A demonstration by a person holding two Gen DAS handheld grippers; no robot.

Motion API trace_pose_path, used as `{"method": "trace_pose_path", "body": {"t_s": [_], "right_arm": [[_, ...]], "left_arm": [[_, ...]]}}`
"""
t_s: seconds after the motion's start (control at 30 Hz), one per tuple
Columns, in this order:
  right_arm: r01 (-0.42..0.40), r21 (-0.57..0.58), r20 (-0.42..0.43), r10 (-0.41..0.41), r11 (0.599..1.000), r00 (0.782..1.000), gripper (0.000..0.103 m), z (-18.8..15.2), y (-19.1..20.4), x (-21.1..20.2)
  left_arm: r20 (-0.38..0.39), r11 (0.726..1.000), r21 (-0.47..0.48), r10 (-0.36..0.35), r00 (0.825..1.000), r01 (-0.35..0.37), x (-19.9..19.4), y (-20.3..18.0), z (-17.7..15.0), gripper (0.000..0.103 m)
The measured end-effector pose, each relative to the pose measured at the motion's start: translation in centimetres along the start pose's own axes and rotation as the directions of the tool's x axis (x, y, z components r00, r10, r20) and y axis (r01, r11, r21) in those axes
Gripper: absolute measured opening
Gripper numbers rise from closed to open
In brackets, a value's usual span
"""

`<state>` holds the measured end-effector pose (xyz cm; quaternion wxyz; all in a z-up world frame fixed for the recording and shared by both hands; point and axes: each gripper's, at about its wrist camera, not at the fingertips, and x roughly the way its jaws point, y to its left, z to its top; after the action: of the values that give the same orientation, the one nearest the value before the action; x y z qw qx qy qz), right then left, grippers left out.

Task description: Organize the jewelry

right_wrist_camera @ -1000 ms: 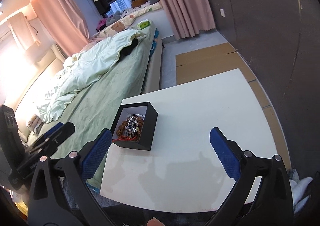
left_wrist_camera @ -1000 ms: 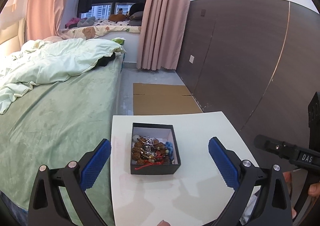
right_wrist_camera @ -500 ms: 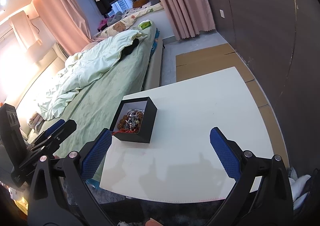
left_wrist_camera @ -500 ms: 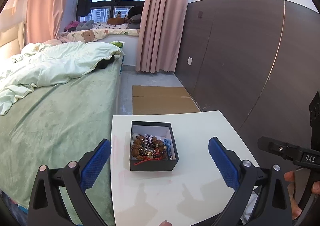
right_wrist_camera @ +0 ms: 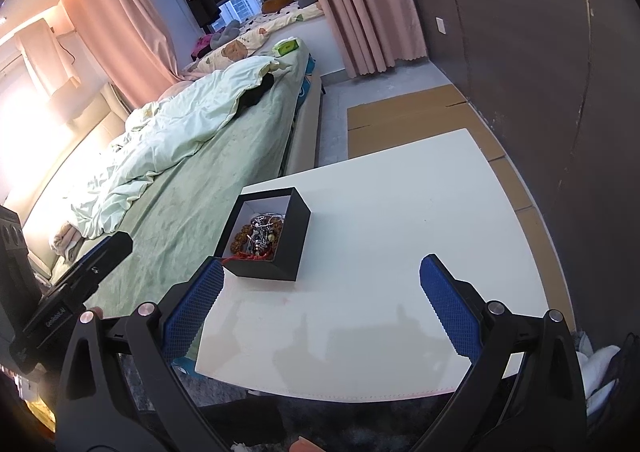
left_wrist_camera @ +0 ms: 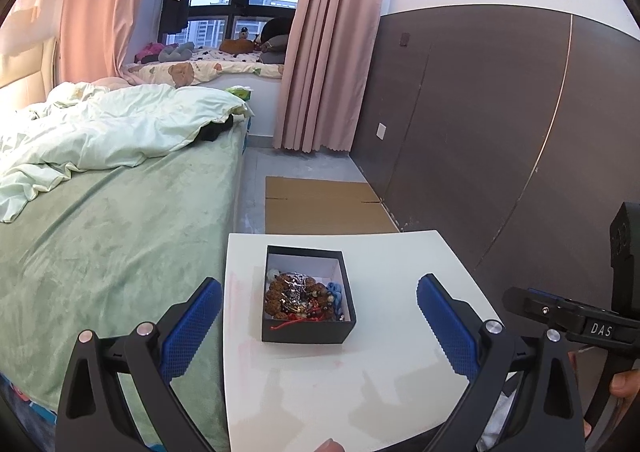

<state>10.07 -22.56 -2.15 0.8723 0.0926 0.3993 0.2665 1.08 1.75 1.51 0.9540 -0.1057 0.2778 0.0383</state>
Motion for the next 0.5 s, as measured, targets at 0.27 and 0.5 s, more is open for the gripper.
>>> {"method": "trace_pose_path", "body": {"t_s": [0.27, 0.5], "right_arm": [[-0.001, -0.015, 0.003, 0.001, 1.0, 1.0, 0.098, 0.21, 0.2, -0.03], [0.0, -0.018, 0.002, 0.0, 1.0, 1.0, 0.098, 0.34, 0.26, 0.05]], "left_arm": [[0.016, 1.0, -0.006, 0.015, 1.0, -0.015, -0.27, 0.24, 0.36, 0.095], [0.016, 1.0, -0.005, 0.013, 1.0, -0.013, -0.24, 0.29, 0.55, 0.095]]}}
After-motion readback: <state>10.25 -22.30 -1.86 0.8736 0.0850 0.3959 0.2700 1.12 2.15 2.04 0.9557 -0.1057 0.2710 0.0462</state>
